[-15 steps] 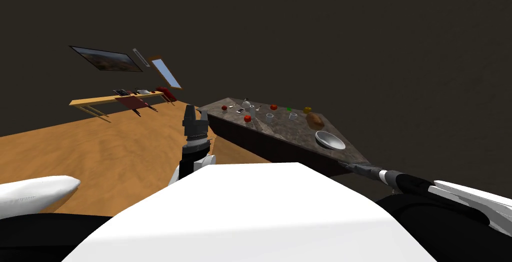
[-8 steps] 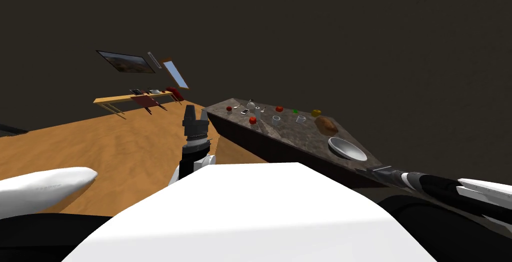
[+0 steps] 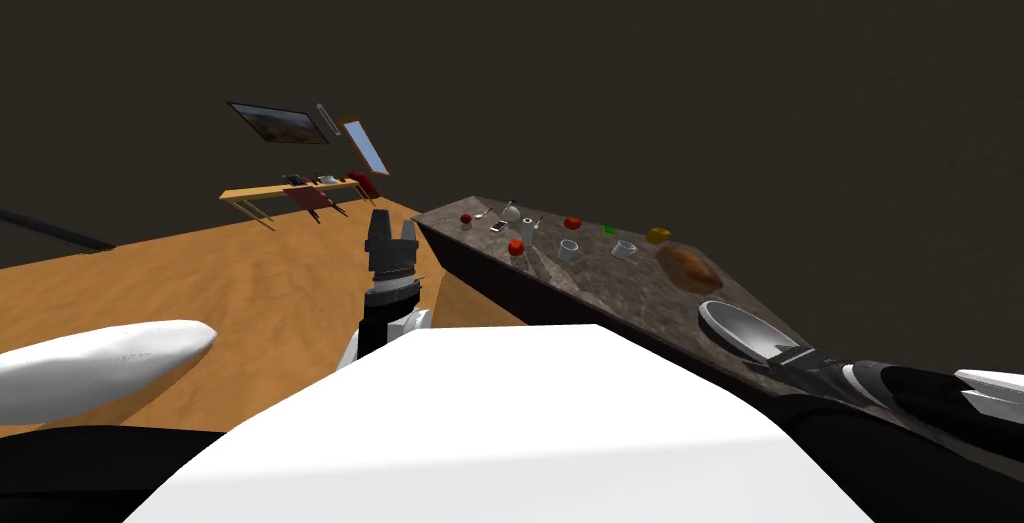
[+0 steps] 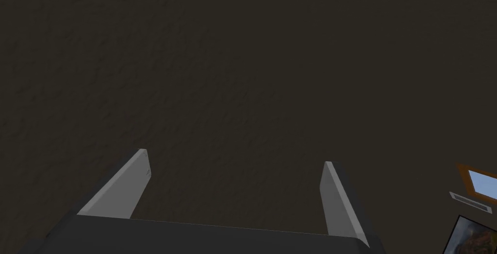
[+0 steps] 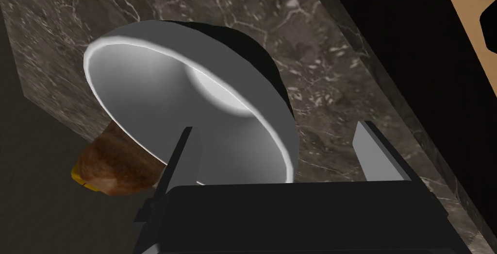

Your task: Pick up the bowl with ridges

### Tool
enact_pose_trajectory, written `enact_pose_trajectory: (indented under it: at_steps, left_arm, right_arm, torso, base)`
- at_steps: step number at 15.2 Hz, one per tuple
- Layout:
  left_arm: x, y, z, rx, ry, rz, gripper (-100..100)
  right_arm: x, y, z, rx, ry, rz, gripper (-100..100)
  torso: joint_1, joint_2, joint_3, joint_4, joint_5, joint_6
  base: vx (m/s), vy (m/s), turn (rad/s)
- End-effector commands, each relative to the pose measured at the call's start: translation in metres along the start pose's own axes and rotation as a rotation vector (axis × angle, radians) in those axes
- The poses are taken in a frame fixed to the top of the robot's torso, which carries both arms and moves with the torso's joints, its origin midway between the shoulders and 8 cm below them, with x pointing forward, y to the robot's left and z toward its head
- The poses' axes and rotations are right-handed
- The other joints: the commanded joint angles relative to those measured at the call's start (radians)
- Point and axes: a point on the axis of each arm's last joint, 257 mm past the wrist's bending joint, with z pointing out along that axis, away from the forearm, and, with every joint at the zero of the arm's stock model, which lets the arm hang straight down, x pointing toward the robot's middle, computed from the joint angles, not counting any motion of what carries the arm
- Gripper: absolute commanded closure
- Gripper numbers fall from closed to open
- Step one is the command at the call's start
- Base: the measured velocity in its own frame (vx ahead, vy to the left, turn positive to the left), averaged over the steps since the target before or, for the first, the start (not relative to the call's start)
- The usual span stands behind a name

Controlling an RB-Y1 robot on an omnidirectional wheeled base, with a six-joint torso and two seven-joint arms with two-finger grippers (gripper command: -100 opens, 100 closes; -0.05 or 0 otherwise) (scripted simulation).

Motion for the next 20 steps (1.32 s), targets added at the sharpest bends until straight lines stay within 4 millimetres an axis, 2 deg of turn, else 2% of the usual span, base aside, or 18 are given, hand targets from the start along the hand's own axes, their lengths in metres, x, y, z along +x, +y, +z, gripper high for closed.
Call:
enact_pose_trajectory:
  at_steps: [1,3,5,13,20]
  left_arm:
    - [0.000,0.000,0.000,0.000,0.000,0.000,0]
    - [0.000,0.000,0.000,0.000,0.000,0.000,0]
    - [0.000,0.000,0.000,0.000,0.000,0.000,0]
    - [0.000,0.000,0.000,0.000,0.000,0.000,0]
    - [0.000,0.000,0.000,0.000,0.000,0.000,0]
  right_arm:
    - [0.011,0.004,-0.001,-0.014,0.026,-0.014,-100]
    - [0.030,0.015,-0.003,-0.046,0.069,-0.035,-100]
    - [0.030,0.015,-0.003,-0.046,0.069,-0.035,-100]
    - [-0.018,0.035,0.013,-0.054,0.043,-0.080,-100]
    - [-0.045,0.049,0.020,-0.059,0.026,-0.108,-100]
  torso:
    - [0.000,0.000,0.000,0.000,0.000,0.000]
    - [-0.001,0.002,0.002,0.001,0.000,0.000]
    - [-0.002,0.000,0.000,0.000,-0.001,0.000]
    - [-0.007,0.008,0.005,0.002,-0.002,0.001]
    - [-0.004,0.009,0.006,0.002,-0.001,0.001]
  base:
    - [0.039,0.006,0.046]
    - [0.092,0.004,0.138]
    - [0.109,0.004,0.065]
    - [0.007,-0.046,-0.092]
    - [-0.005,-0.017,-0.058]
